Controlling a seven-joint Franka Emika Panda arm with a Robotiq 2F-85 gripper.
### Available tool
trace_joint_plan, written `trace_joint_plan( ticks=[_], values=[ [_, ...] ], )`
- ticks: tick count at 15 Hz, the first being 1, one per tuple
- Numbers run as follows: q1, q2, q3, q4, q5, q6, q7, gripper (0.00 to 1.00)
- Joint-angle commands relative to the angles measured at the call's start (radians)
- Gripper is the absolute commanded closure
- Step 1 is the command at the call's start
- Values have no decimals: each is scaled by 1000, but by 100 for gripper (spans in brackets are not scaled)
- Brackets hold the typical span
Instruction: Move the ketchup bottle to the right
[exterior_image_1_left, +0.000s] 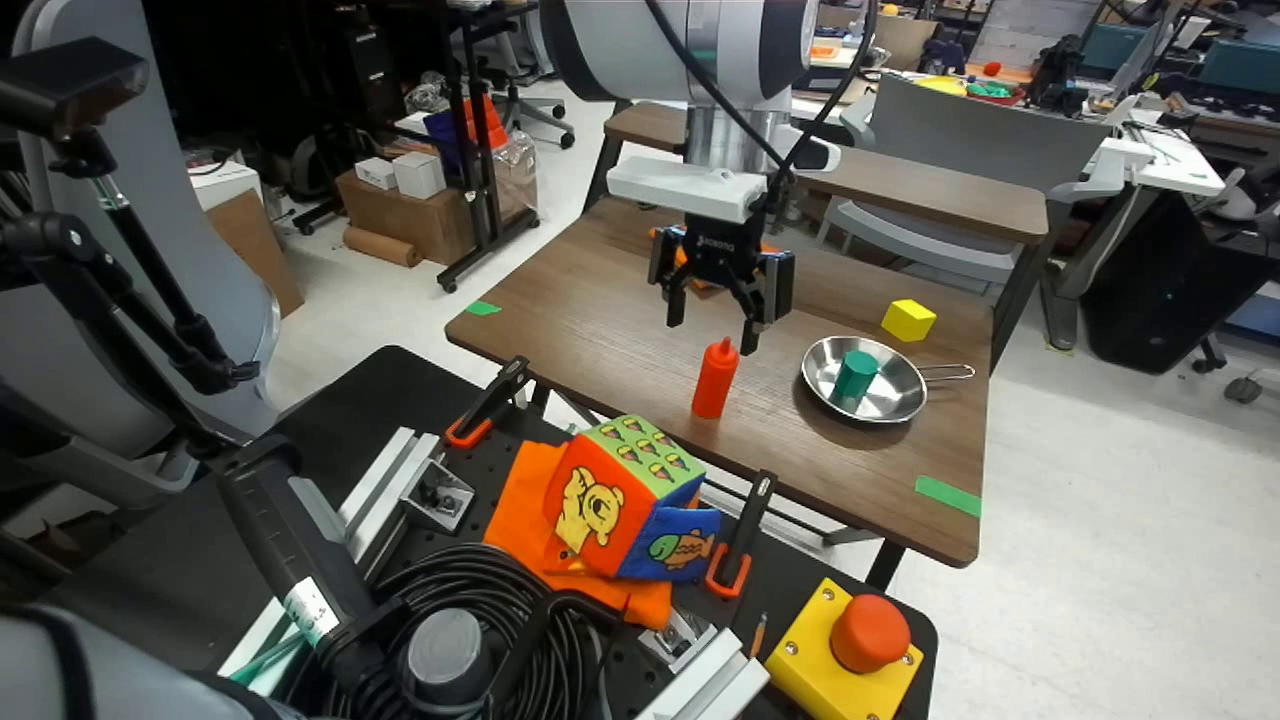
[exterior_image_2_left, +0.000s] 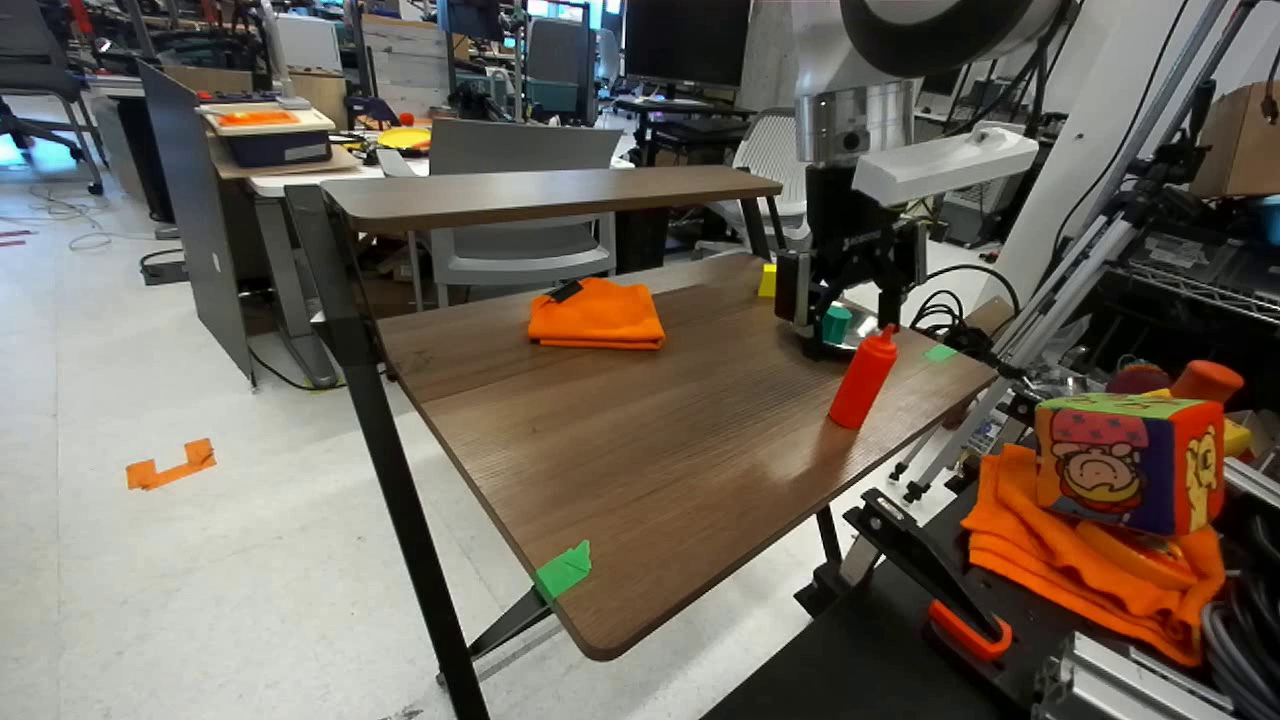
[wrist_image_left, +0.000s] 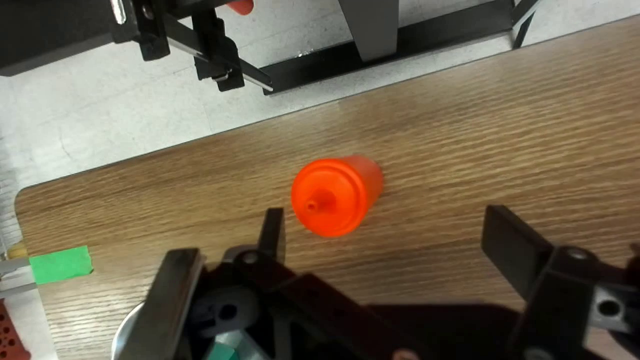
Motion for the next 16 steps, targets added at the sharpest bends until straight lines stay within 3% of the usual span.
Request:
trace_joint_plan(
  ticks=[1,6,7,8,11,16],
  values=[
    [24,-18,-26,-41,-20,23,17,0],
    [21,0,-42,-37,-17,19,29,0],
    [22,2,-44,-36,-17,15,32,4],
    [22,4,-45,-36,-16,14,34,28],
    [23,18,-49,-27,-14,1,42,37],
    [23,32,-53,-18,-8,-1,59,78]
  ],
)
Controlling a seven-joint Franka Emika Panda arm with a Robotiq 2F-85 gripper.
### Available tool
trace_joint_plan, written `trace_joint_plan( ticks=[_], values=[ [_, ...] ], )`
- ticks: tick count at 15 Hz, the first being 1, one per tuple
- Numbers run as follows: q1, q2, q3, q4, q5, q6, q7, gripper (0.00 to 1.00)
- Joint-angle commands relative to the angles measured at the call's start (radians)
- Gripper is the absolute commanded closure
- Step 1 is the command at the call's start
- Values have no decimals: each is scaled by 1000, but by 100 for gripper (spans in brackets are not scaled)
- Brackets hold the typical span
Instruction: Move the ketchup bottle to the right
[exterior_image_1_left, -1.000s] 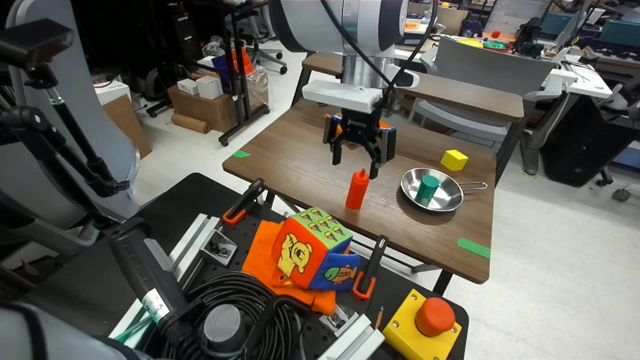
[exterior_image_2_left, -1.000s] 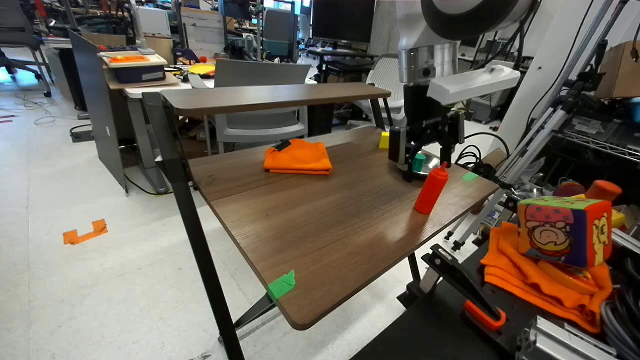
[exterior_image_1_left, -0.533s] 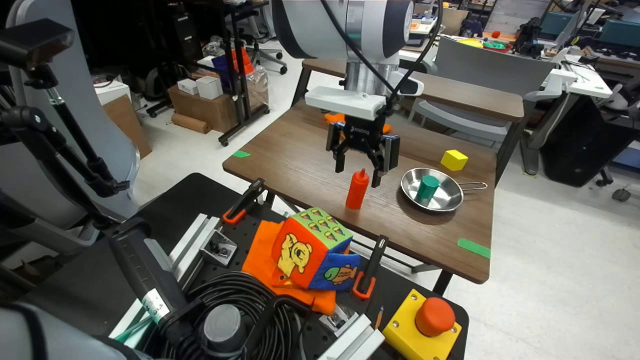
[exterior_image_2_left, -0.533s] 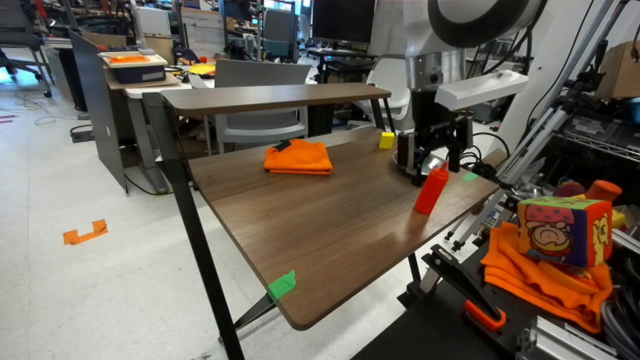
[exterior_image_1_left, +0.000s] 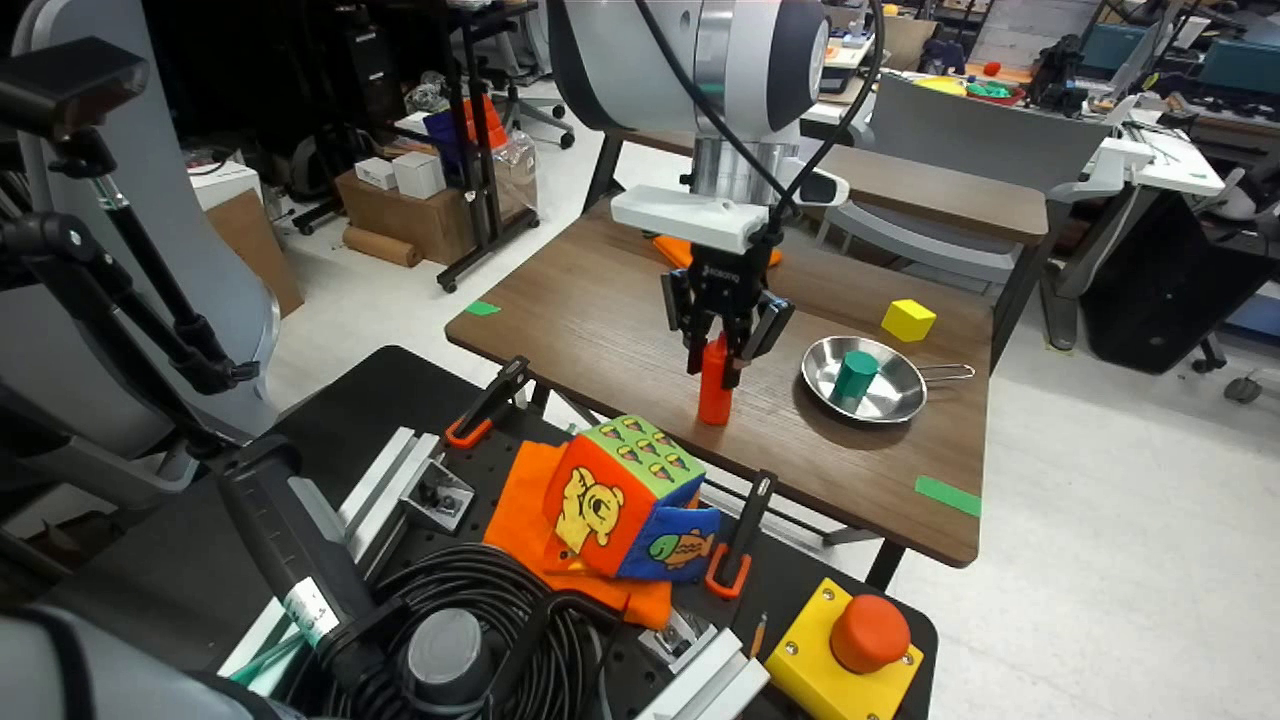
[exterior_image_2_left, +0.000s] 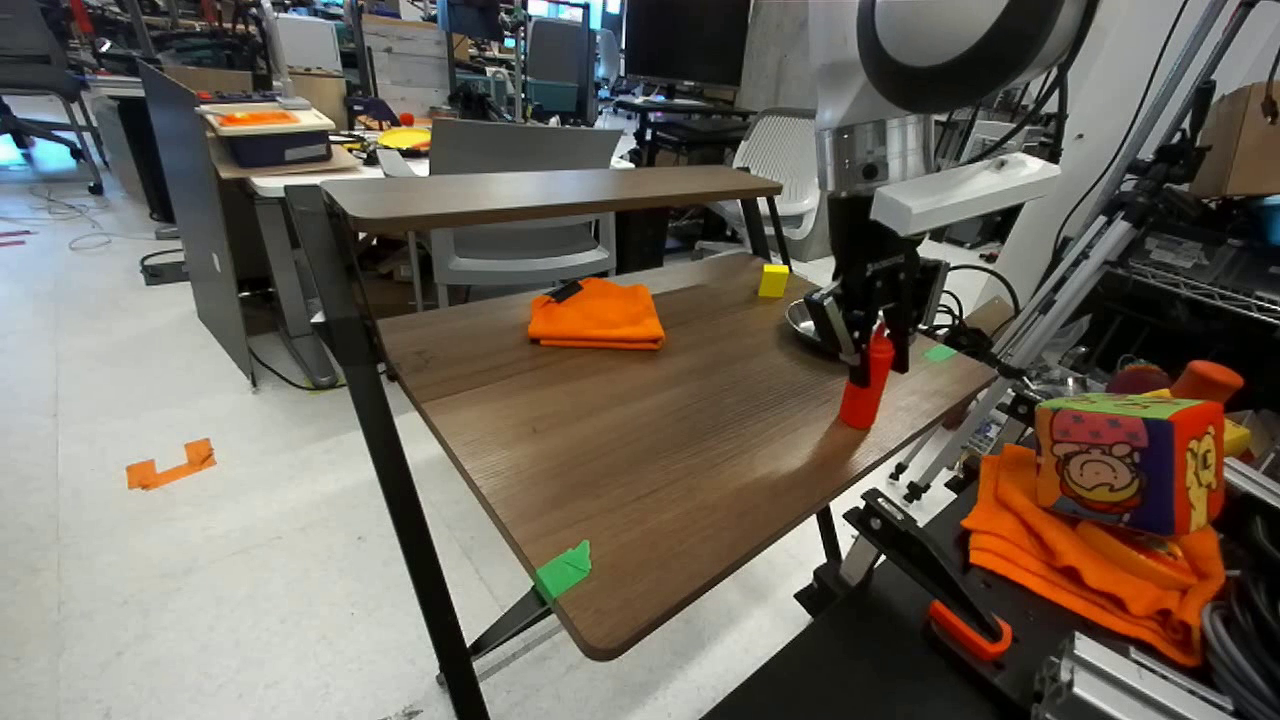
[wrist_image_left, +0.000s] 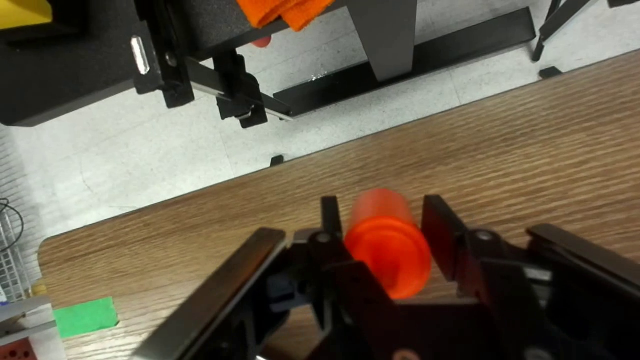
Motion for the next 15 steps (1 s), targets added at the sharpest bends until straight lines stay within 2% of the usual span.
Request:
trace_joint_plan(
  ticks=[1,4,9,12,15],
  values=[
    [14,6,-17,9,4,-7,14,85],
    [-28,-52,-2,-14,68,-4,-33,87],
    [-154,-167,2,-23,292,-34,-159,87],
    [-234,-205,-30,21,404,-104,-194,87],
    [-289,-175,-77,108,457,-185,-154,87]
  ],
)
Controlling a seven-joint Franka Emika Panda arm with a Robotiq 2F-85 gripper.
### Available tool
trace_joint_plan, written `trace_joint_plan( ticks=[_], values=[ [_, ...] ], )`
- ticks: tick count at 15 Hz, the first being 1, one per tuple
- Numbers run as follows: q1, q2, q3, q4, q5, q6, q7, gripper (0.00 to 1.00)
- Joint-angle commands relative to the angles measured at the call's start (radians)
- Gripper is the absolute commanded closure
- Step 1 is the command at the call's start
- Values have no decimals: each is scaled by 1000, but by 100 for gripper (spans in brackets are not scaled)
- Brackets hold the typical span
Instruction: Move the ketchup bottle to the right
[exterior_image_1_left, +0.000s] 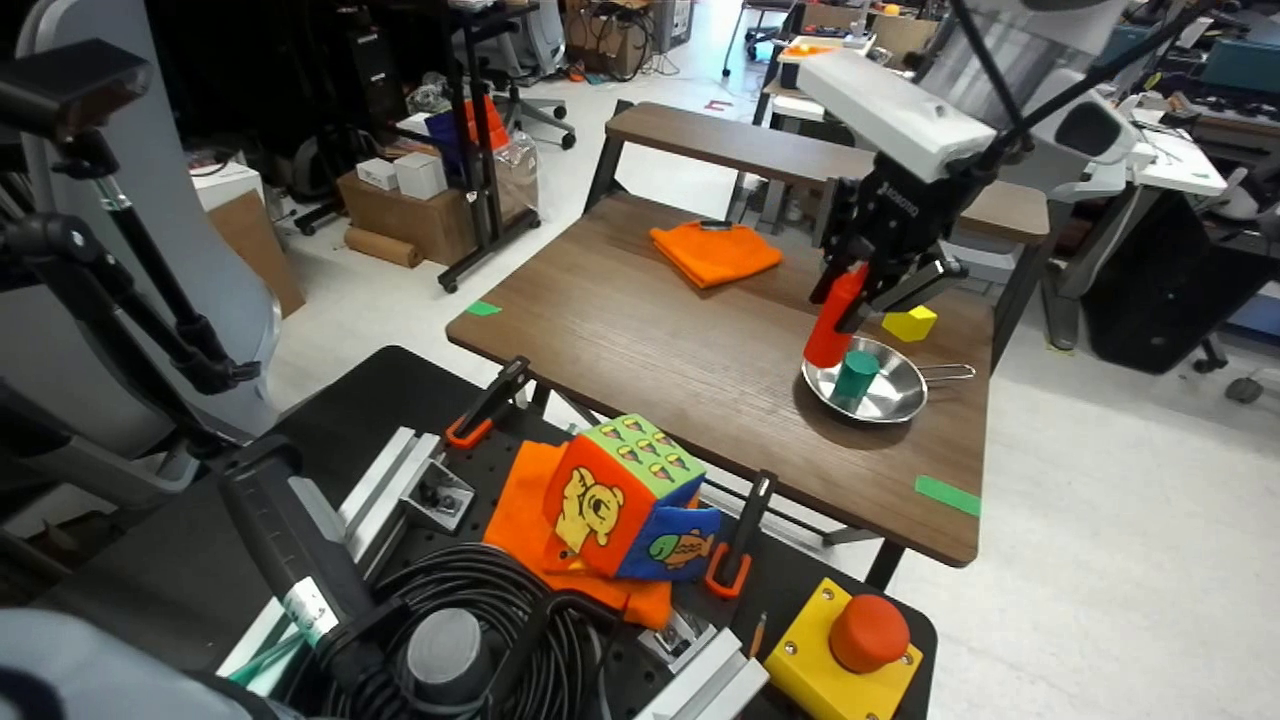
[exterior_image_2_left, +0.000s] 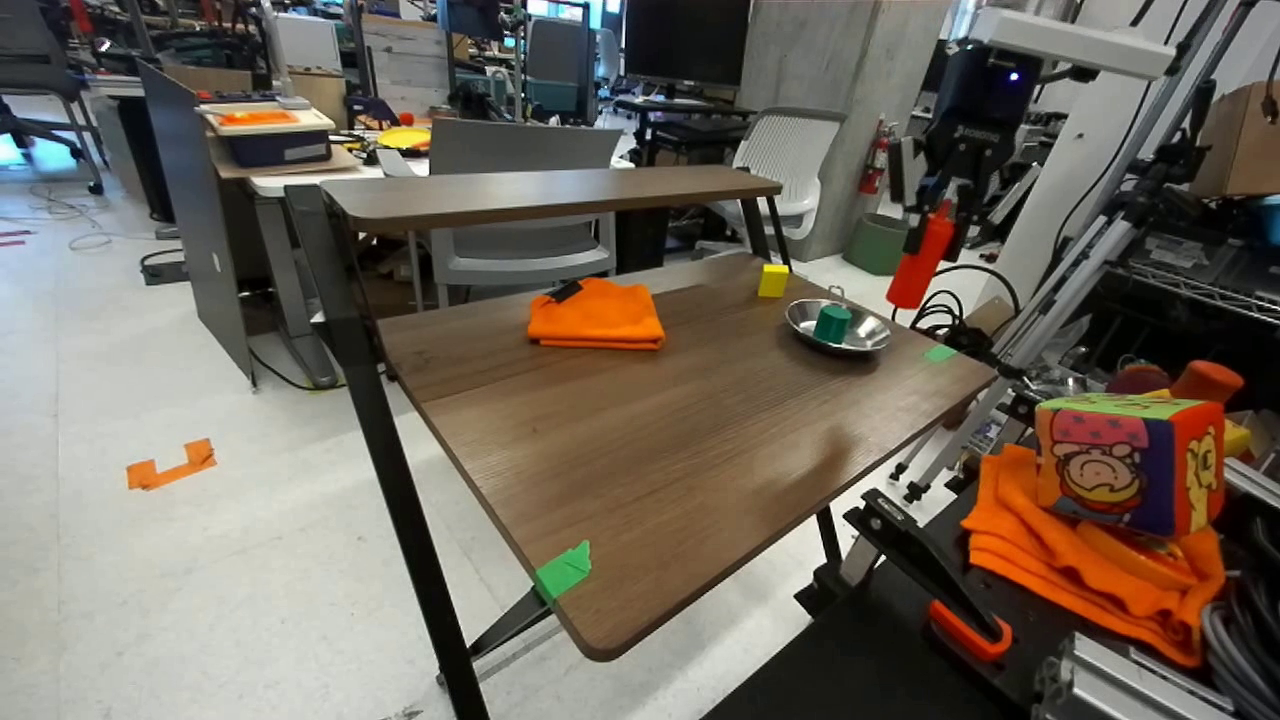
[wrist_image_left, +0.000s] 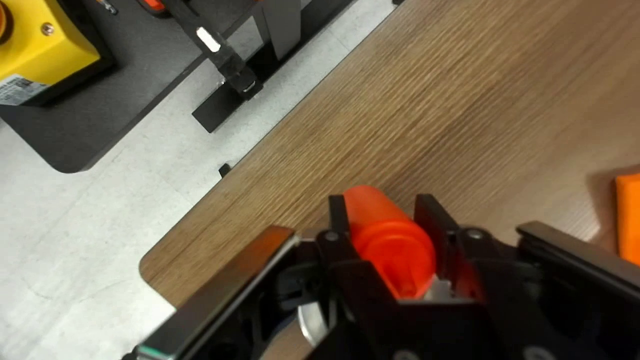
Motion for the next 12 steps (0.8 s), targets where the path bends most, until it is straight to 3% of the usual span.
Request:
trace_joint_plan(
  ticks=[1,6,12],
  values=[
    [-56,48,-47,115,75,-107,31,87],
    [-113,198,-99,290,123,-209,147,87],
    [-134,377,-125,452,129,-281,304,87]
  ],
)
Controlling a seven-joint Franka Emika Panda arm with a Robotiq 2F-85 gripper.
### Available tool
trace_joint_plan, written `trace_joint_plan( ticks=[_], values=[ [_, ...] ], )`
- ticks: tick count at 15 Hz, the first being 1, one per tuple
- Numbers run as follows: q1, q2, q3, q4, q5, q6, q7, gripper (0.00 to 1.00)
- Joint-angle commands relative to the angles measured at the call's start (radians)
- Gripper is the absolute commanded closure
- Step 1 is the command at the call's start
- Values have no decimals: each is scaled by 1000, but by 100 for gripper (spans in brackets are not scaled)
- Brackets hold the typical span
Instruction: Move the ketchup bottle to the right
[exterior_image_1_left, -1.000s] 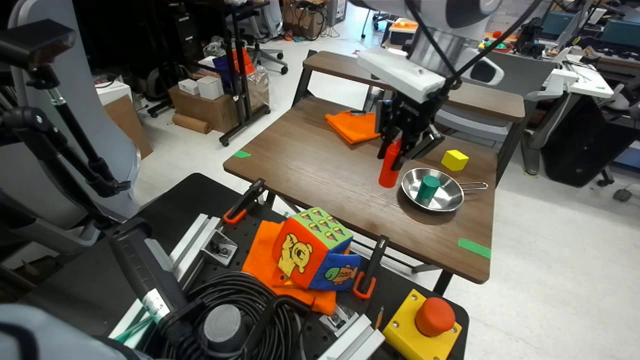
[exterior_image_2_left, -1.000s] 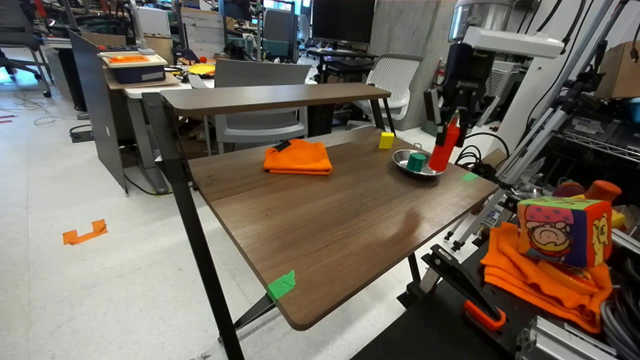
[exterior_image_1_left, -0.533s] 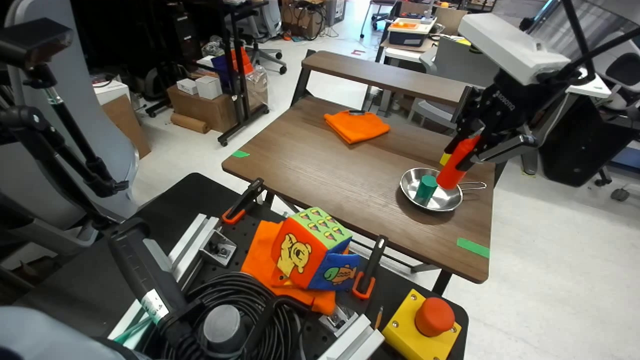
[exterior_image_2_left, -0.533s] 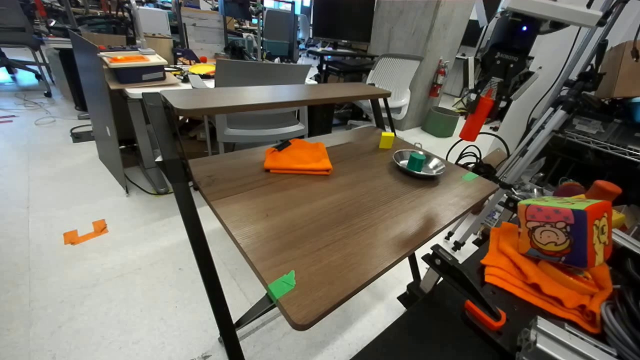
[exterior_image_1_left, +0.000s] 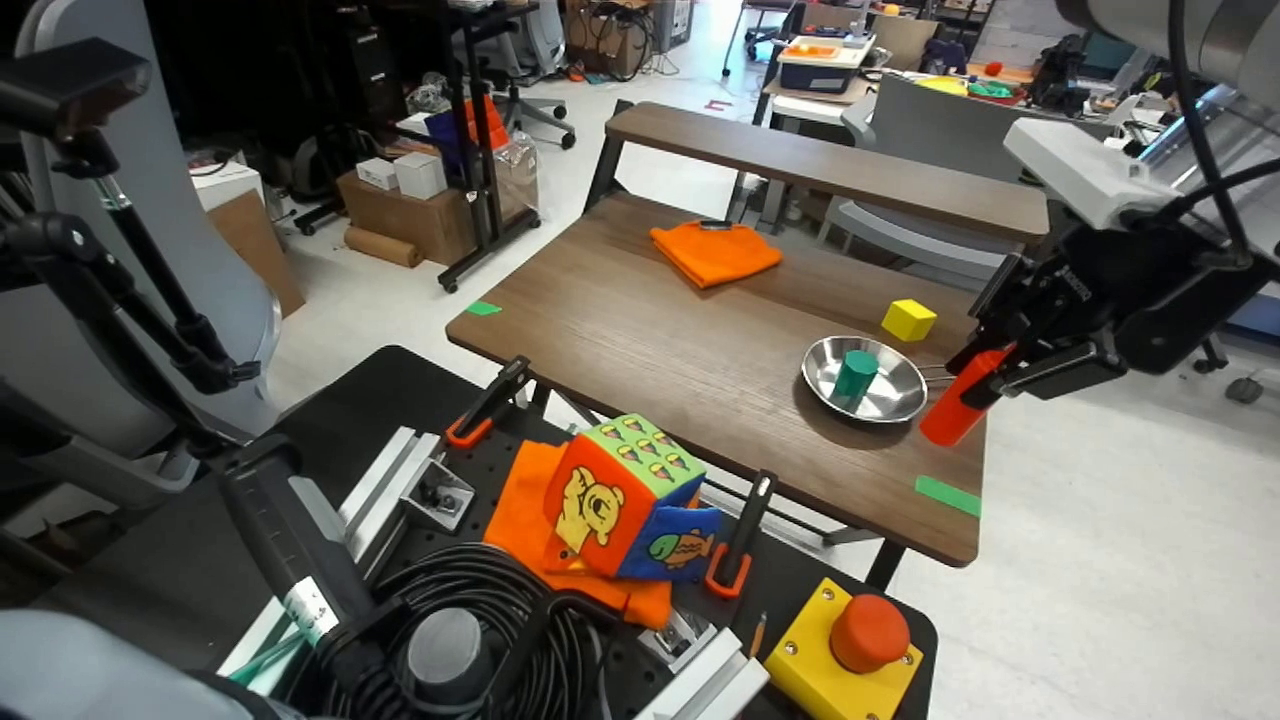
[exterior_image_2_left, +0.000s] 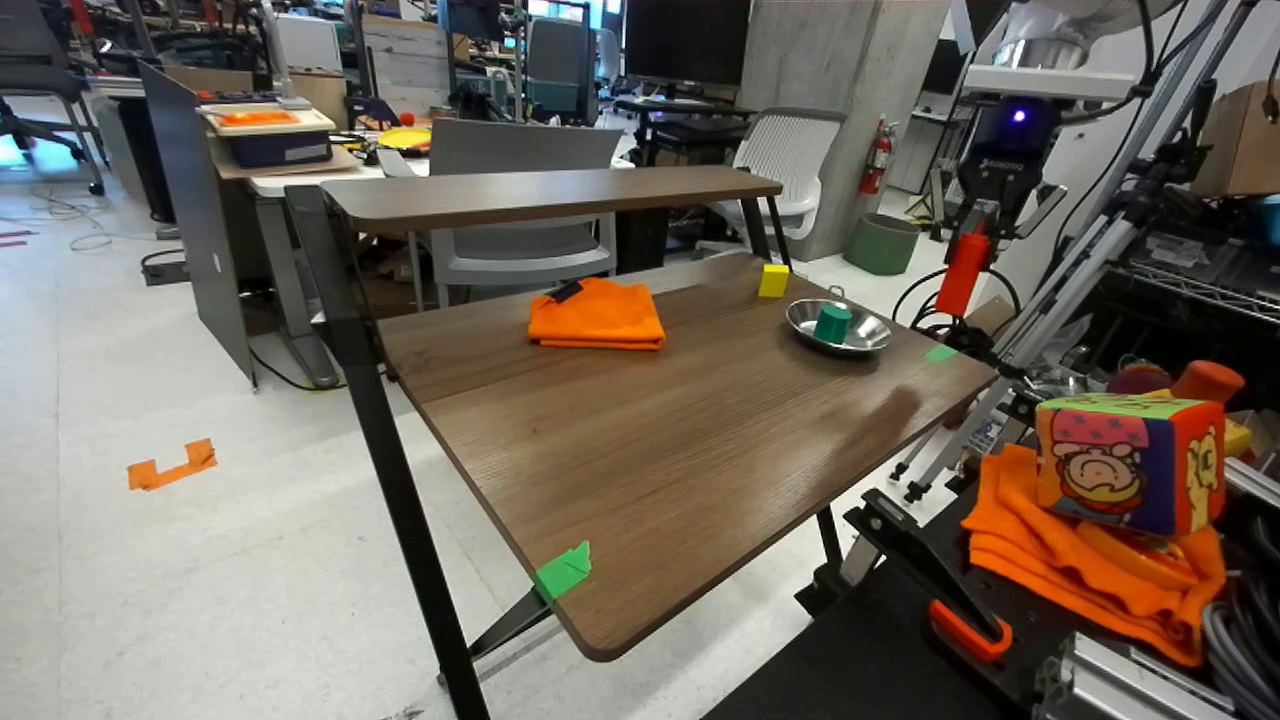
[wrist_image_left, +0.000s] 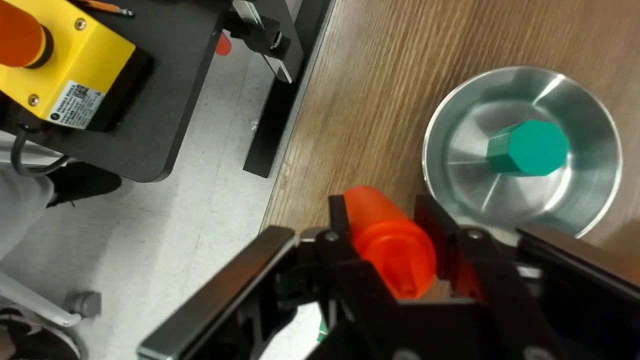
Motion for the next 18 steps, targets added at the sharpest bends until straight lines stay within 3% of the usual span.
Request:
trace_joint_plan(
  ticks=[1,9,18],
  values=[
    [-7,113,-13,124,29,-54,85,87],
    [20,215,-14,209,0,-4,178,87],
    [82,242,-24,192,-52,128,280,87]
  ],
)
